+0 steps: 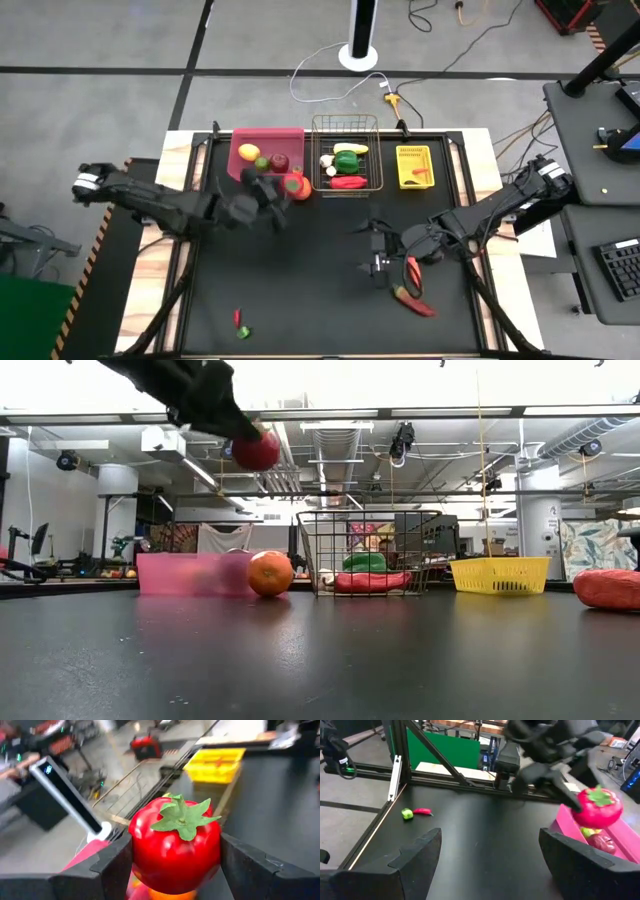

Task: Sort produce into baskets
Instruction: Put the red tomato into the red bin

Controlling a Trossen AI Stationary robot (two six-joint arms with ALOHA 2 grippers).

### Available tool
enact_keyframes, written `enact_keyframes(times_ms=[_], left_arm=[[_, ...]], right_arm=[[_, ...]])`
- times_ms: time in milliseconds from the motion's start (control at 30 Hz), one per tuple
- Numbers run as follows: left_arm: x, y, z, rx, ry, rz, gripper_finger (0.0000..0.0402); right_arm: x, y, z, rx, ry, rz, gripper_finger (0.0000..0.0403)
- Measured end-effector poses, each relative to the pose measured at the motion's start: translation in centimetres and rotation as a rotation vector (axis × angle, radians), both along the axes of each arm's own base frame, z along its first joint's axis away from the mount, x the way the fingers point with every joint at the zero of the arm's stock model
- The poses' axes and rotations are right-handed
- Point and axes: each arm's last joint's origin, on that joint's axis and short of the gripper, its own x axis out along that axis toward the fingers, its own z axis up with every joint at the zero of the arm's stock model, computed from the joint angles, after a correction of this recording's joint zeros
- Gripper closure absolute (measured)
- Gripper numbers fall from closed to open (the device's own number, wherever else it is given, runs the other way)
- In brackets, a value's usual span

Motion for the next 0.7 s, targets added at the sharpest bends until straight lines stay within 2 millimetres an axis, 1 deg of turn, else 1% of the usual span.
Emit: enact_keyframes(times_ms=[233,467,567,700], left_arm=[[-1.6,7.0,-0.1,-0.105,0.064,0.164,0.0155],[-3.5,14.1,-1.4,-0.254,0.1,0.246,0.0155],[-4.4,16.5,-2.3,-0.296,0.119,0.322,0.0155],[-5.3,18.8,-3.5,-0.353,0.147,0.359,0.0155]], right_arm=[[0.0,0.0,0.0,-0.002,0.0,0.0,0.0078],[0.0,0.0,0.0,-0.006,0.001,0.001,0.0078],[0.0,0.0,0.0,-0.009,0.003,0.002,0.0078],[0.0,0.0,-0.1,-0.014,0.013,0.001,0.0078]])
